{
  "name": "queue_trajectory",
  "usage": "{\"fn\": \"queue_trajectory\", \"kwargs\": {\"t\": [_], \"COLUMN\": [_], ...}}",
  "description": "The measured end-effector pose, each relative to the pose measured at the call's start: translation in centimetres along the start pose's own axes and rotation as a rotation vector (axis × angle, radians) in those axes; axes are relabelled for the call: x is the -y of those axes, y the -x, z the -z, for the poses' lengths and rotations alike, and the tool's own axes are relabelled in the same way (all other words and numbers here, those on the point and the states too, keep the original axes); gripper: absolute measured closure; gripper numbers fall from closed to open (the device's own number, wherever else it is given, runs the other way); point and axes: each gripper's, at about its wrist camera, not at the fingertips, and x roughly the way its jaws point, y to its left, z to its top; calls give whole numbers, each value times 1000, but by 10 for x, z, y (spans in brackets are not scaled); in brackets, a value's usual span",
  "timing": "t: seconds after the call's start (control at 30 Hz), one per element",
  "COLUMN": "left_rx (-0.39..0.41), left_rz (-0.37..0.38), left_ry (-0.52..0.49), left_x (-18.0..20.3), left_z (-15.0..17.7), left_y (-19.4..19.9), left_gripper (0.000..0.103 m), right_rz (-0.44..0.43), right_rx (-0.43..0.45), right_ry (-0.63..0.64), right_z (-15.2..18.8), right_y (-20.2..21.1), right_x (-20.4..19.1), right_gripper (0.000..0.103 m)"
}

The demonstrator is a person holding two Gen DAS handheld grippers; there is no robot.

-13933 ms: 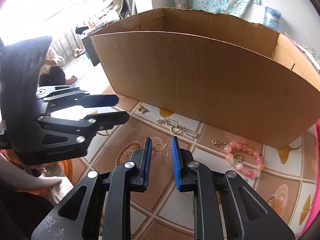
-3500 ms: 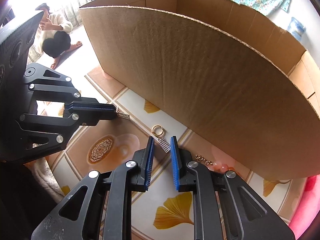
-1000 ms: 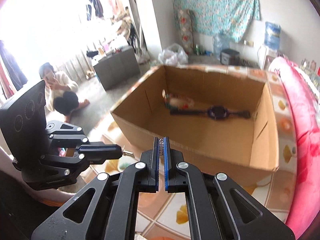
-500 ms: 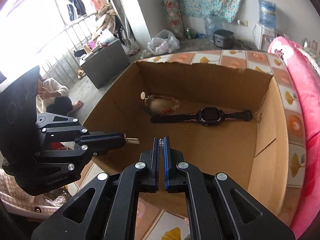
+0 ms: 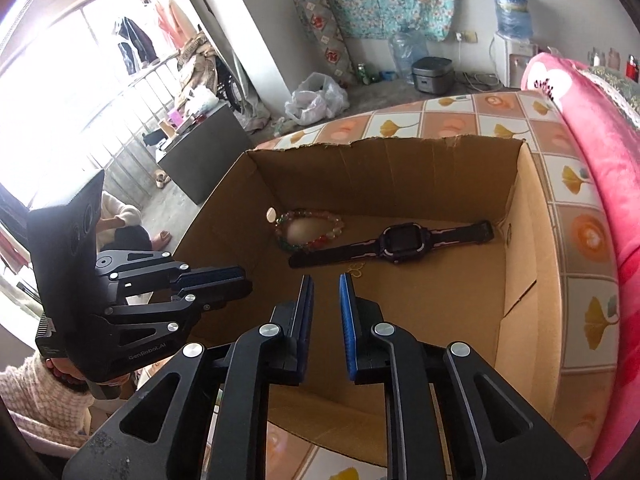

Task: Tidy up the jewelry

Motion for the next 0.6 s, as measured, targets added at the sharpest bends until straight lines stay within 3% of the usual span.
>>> {"fn": "queue_trajectory", "kwargs": {"t": [0.2,0.33,0.43,0.6], "left_rx": [62,214,291,249], "left_rz": [-4,94,158,231], "left_ry": [20,14,-38,-131], "left_x": [-1,5,17,48], "left_z": [2,18,41,85], "left_y": [16,54,79,84], "left_gripper": [90,88,80,78], "right_rz": [-6,-41,-66,-92], "right_rx": [49,119,166,130], "right_ry": [1,30,74,46], "right_z": [5,21,45,86], "right_y": [20,45,67,73], "right_x": [-3,-10,-18,-19], "right_gripper": [87,86,83,83]}}
